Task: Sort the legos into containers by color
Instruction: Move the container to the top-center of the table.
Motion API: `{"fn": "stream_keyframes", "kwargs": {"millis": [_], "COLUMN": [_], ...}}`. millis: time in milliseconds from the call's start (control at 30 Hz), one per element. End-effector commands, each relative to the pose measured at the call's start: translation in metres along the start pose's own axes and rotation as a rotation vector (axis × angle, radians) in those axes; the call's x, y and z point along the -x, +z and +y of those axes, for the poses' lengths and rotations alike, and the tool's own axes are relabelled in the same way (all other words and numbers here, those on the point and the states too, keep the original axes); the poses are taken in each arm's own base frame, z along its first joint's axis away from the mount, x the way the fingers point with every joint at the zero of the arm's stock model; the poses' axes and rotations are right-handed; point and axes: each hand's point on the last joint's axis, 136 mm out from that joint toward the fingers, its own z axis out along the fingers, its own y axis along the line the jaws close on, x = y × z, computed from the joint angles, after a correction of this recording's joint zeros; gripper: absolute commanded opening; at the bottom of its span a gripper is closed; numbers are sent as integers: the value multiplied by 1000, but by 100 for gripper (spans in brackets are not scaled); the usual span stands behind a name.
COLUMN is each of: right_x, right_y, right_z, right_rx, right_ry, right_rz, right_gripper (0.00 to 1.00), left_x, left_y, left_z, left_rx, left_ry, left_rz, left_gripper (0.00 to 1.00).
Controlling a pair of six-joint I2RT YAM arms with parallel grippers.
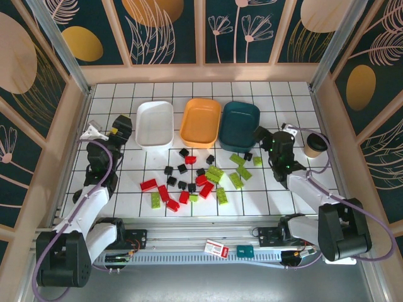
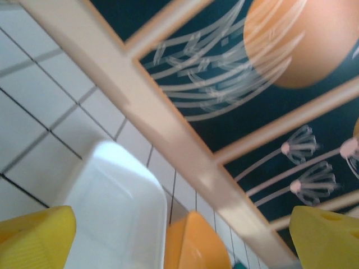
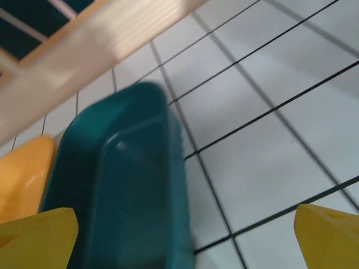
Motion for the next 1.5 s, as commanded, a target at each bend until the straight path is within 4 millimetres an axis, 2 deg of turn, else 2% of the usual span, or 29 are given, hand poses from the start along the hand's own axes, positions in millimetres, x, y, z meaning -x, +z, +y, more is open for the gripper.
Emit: {"fn": "stream_keyframes", "kwargs": {"millis": [0, 100, 167, 233, 300, 333, 433, 467, 533, 600, 667, 867, 1133, 1333, 1400, 1467], "right_x": [-28, -48, -57, -64, -67, -68, -69, -68, -66, -62, -58, -49, -58, -91, -106, -113], "right_y": [-10, -18, -23, -25, -27, -28, -32, -33, -37, -41, -46, -61, -62, -56, -57, -59], "right_z": [26, 50, 61, 70, 77, 79, 83, 83, 85, 86, 86, 86, 78, 72, 67, 60], "right_rx": [94, 167, 198, 217, 236, 242, 254, 256, 269, 274, 277, 293, 284, 281, 254, 226], "right_ry": [-90, -171, -208, -231, -248, -254, -268, -269, -273, -274, -282, -296, -278, -266, -269, -266], "right_rz": [128, 179, 191, 204, 207, 206, 208, 207, 206, 196, 188, 176, 201, 337, 389, 412], "right_gripper": [99, 98, 98, 96, 96, 96, 96, 96, 96, 96, 97, 97, 96, 81, 79, 78], "left_x": [-53, -79, -86, -87, -74, -65, -37, -33, -34, -43, -54, -82, -120, -147, -152, -149], "left_y": [4, 8, 15, 27, 37, 39, 43, 48, 63, 83, 98, 118, 125, 121, 119, 116], "left_z": [-11, 2, 21, 42, 61, 66, 69, 70, 74, 82, 100, 134, 99, 85, 82, 77], "left_rx": [-32, 34, 114, 233, 375, 416, 476, 494, 523, 544, 584, 622, 363, 287, 269, 260], "left_ry": [59, 130, 138, 174, 229, 244, 284, 301, 338, 359, 360, 361, 241, 192, 173, 163], "left_rz": [246, 309, 323, 331, 286, 246, 113, 94, 116, 175, 227, 316, 422, 487, 502, 496], "left_gripper": [90, 86, 84, 75, 68, 68, 75, 79, 80, 80, 79, 77, 71, 70, 70, 70]}}
